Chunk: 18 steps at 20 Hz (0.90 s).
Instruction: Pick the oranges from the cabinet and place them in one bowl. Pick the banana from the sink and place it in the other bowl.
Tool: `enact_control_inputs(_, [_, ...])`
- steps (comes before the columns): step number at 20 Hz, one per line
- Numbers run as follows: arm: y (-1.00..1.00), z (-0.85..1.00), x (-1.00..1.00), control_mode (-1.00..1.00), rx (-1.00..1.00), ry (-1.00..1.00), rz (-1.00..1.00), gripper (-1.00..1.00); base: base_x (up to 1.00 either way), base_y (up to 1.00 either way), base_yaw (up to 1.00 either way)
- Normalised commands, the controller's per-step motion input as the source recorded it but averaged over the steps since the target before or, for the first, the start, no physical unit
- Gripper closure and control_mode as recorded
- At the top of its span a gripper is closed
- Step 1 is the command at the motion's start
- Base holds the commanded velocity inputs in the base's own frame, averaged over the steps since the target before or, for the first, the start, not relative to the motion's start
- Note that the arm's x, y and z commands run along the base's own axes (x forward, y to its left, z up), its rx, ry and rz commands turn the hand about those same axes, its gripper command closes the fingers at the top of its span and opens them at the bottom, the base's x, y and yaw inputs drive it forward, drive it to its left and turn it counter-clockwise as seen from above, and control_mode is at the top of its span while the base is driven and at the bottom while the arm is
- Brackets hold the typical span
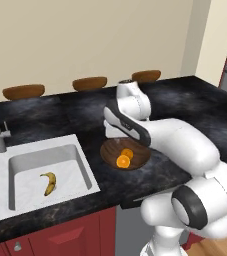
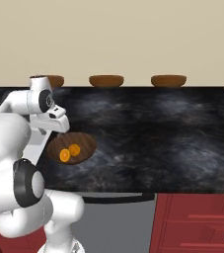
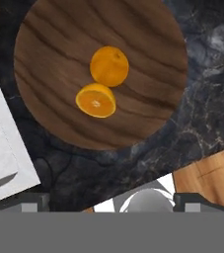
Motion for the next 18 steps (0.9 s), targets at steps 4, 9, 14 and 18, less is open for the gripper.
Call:
enact_control_inputs(4, [0.12,0.00,-0.10,-1.00,0.00,0.00,0.00,-1.00,0.00,0.00,0.00])
enact_control_inputs(9, [0.00,0.00,0.00,1.00,0.00,0.00,0.00,-1.00,-0.46,0.23,0.00])
enact_control_inputs(14, [0.00,0.00,0.00,1.00,0.00,0.00,0.00,-1.00,-0.05,0.47,-0.06])
enact_control_inputs(18, [0.00,0.00,0.00,1.00,0.00,0.00,0.00,-1.00,0.03,0.57,-0.12])
